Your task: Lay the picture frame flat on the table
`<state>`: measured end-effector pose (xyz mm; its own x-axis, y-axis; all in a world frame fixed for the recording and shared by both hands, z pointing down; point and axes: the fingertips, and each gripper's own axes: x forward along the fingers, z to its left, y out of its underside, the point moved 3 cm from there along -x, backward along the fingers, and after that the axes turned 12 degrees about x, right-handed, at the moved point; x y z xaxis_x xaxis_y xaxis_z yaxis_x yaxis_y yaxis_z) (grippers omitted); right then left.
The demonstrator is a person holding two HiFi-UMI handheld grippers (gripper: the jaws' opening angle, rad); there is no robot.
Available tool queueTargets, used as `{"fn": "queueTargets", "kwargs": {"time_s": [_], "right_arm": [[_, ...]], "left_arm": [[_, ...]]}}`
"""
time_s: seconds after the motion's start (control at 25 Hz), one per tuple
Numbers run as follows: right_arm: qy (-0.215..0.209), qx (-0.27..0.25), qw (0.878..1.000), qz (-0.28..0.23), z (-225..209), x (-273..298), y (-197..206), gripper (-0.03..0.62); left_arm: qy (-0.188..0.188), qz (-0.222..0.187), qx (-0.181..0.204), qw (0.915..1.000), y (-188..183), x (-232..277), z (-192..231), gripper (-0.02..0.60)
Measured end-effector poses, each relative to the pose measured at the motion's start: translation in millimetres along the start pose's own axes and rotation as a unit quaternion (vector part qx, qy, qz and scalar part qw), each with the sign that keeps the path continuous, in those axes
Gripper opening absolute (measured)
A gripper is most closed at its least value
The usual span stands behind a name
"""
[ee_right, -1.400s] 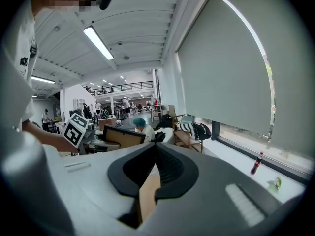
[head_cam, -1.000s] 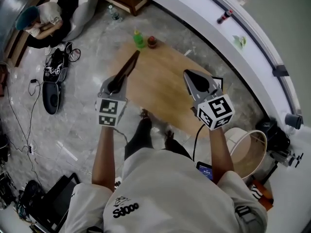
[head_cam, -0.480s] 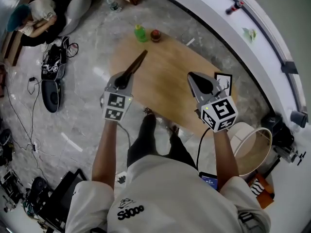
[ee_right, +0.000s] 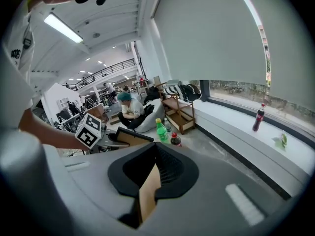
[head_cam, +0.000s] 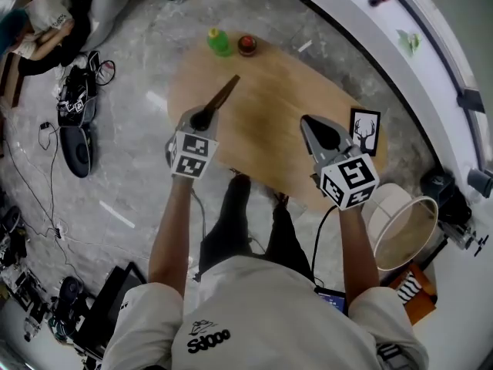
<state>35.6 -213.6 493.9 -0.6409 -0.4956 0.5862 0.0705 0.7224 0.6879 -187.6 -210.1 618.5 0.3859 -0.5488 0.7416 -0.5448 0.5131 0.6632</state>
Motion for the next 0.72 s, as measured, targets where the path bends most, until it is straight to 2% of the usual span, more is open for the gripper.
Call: {"fn": "queueTargets", "kwargs": {"time_s": [0.36, 0.72], "right_arm": [[0.026, 0.055, 0.998, -0.004, -24.8, 30.2, 18.4, 0.003], [0.032, 0.061, 0.998, 0.012, -44.5, 59.3, 35.7, 0.003]], "left_arm": [[0.020, 0.044, 0.025, 0.9985, 30.9, 55.0, 16.2, 0.021], [0.024, 0.087, 0.068, 0.9936, 56.2, 93.8, 23.3, 0.021]]}}
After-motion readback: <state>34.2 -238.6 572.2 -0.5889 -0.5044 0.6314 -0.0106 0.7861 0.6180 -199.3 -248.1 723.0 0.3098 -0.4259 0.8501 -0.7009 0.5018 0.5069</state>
